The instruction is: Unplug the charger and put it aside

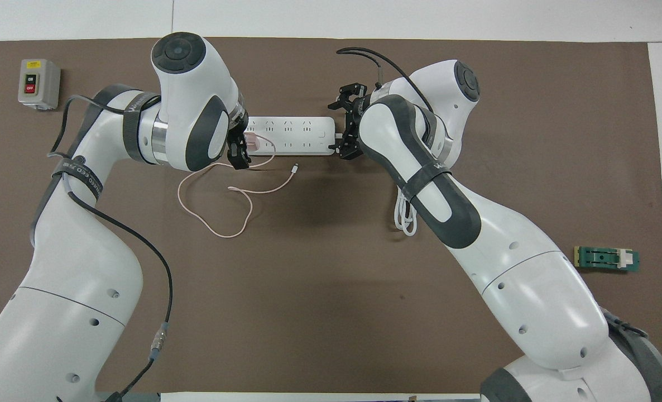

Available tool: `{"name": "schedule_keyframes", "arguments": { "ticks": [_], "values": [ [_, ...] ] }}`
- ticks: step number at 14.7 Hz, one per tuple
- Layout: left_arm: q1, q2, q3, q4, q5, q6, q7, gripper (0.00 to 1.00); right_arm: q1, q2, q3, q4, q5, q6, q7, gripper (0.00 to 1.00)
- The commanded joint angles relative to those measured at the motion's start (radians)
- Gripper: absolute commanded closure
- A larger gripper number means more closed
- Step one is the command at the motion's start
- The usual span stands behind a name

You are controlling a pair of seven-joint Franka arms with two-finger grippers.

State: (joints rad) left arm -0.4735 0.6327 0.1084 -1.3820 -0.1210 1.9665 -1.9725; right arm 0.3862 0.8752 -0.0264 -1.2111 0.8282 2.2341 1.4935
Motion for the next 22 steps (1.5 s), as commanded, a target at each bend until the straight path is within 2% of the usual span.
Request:
{"name": "schedule_keyframes", "arguments": {
  "ticks": [1,4,5,7,9,10,11,12,20,22],
  "values": [
    [-0.011,0.022,0.011,0.028,0.015,0.002,-0.017,0.00,-0.021,0.068,0.028,0.113,0.023,-0.025,0.027,0.00],
    [-0.011,0.022,0.010,0.028,0.015,0.002,-0.011,0.01,-0.023,0.097,0.054,0.123,0.026,-0.008,0.024,0.00],
    [-0.011,0.021,0.010,0.029,0.014,0.003,-0.002,0.10,-0.026,0.111,0.066,0.140,0.028,-0.008,0.024,0.00],
    [-0.011,0.021,0.008,0.029,0.014,0.006,0.017,0.38,-0.055,0.120,0.097,0.154,0.048,-0.039,0.027,0.00],
    [-0.011,0.019,0.008,0.029,0.015,0.006,0.033,0.56,-0.073,0.123,0.102,0.179,0.048,-0.100,0.028,0.00],
    [-0.011,0.019,0.008,0.029,0.014,0.006,0.040,0.63,-0.085,0.126,0.102,0.201,0.048,-0.128,0.030,0.00],
    [-0.011,0.019,0.008,0.029,0.014,0.006,0.050,0.74,-0.095,0.131,0.100,0.215,0.048,-0.154,0.030,0.00],
    [-0.010,0.018,0.008,0.029,0.014,0.006,0.064,1.00,-0.098,0.131,0.099,0.225,0.046,-0.160,0.030,0.00],
    [-0.007,0.019,0.008,0.020,0.015,0.006,0.084,1.00,-0.063,0.134,0.094,0.197,0.022,-0.093,0.010,0.00],
    [-0.007,0.019,0.008,0.018,0.015,0.006,0.083,1.00,-0.050,0.137,0.095,0.167,0.019,-0.036,-0.015,0.00]
  ]
}}
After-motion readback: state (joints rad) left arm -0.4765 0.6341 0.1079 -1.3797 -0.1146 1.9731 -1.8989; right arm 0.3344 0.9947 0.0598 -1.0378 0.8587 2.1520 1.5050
